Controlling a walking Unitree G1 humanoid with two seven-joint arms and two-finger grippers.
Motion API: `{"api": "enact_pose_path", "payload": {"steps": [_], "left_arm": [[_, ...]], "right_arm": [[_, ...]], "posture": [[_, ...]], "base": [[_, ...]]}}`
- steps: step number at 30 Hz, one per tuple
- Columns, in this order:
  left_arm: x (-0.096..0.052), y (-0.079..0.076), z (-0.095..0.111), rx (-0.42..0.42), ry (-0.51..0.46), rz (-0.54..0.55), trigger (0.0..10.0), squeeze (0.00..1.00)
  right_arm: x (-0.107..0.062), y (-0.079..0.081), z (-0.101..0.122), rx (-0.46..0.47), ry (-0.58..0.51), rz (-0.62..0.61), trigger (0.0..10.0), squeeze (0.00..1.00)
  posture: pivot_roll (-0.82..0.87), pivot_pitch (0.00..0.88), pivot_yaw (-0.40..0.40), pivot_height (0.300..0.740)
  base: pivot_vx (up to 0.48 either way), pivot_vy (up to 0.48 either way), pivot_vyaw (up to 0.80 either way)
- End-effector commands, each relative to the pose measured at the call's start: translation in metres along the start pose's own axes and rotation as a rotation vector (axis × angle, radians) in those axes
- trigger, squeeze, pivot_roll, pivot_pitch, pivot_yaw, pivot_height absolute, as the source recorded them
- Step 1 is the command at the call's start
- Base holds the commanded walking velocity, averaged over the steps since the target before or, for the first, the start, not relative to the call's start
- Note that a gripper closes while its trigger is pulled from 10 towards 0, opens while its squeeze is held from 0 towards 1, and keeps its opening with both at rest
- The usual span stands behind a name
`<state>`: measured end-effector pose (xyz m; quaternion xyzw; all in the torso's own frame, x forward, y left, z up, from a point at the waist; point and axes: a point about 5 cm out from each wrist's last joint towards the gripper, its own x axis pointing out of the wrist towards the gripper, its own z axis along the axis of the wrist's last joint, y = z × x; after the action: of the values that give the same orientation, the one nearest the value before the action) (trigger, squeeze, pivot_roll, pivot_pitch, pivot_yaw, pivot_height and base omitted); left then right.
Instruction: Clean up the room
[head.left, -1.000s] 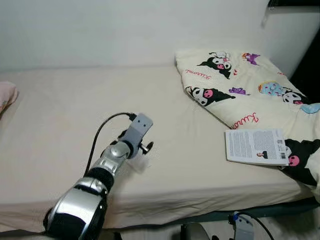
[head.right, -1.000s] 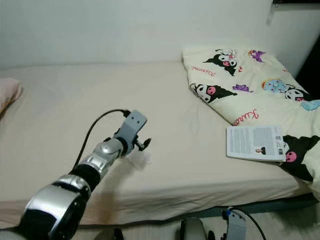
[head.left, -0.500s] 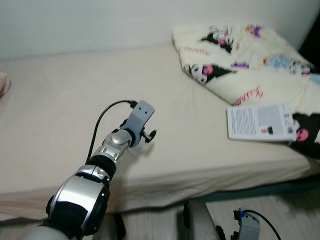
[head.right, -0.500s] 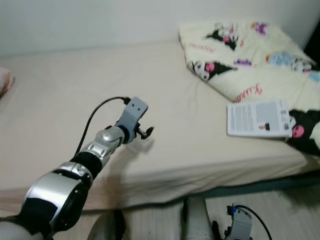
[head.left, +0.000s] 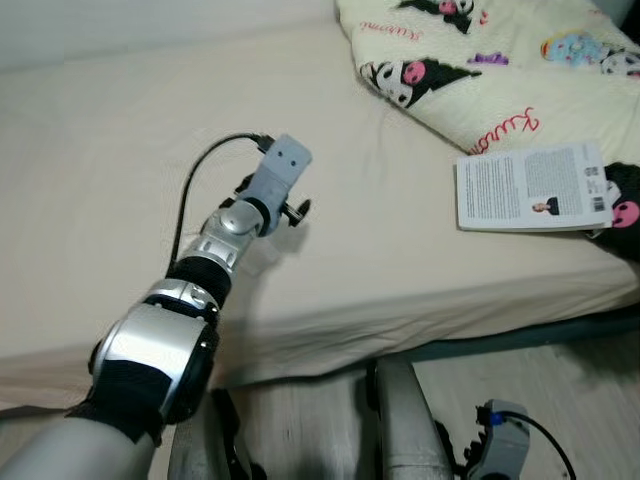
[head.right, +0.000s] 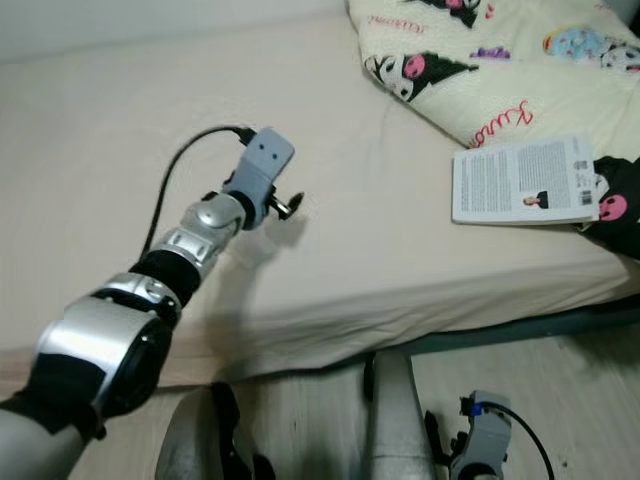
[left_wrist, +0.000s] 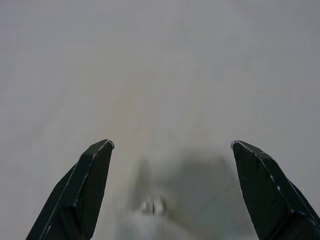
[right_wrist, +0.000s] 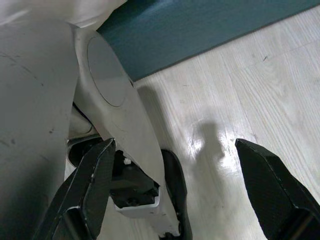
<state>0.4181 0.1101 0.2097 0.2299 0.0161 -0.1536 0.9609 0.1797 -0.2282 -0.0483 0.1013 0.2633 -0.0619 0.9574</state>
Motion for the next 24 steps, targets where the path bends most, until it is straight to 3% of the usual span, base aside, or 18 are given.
{"api": "enact_pose_path", "payload": {"steps": [1, 6, 8, 16, 22, 23, 24], "left_arm": [[-0.006, 0.009, -0.022, -0.006, 0.089, 0.030, 10.0, 0.00], [-0.015, 0.022, -0.048, 0.017, 0.195, 0.040, 10.0, 0.00], [-0.020, 0.029, -0.058, 0.083, 0.235, 0.034, 10.0, 0.00], [-0.023, 0.040, -0.057, 0.198, 0.249, 0.030, 10.0, 0.00], [-0.021, 0.035, -0.055, 0.268, 0.244, -0.002, 10.0, 0.00], [-0.020, 0.033, -0.053, 0.290, 0.242, -0.006, 0.0, 0.00], [-0.019, 0.030, -0.052, 0.310, 0.239, -0.008, 0.0, 0.00]], "right_arm": [[-0.016, 0.035, -0.049, 0.059, 0.182, 0.113, 10.0, 0.00], [-0.026, 0.033, -0.053, 0.061, 0.182, 0.107, 10.0, 0.00], [-0.034, 0.030, -0.054, 0.062, 0.180, 0.098, 10.0, 0.00], [-0.045, 0.025, -0.051, 0.057, 0.179, 0.084, 10.0, 0.00], [-0.052, 0.024, -0.048, 0.061, 0.175, 0.071, 10.0, 0.00], [-0.055, 0.025, -0.048, 0.062, 0.176, 0.067, 10.0, 0.00], [-0.057, 0.025, -0.048, 0.062, 0.178, 0.065, 10.0, 0.00]], "posture": [[-0.14, 0.422, 0.162, 0.499], [-0.16, 0.446, 0.172, 0.499], [-0.16, 0.458, 0.171, 0.499], [-0.18, 0.496, 0.172, 0.499], [-0.19, 0.520, 0.177, 0.499], [-0.20, 0.526, 0.179, 0.499], [-0.20, 0.529, 0.179, 0.499]], "base": [[0.000, 0.000, 0.00], [0.000, 0.000, 0.00], [0.000, 0.000, 0.00], [0.000, 0.000, 0.00], [0.000, 0.000, 0.00], [0.000, 0.000, 0.00], [0.000, 0.000, 0.00]]}}
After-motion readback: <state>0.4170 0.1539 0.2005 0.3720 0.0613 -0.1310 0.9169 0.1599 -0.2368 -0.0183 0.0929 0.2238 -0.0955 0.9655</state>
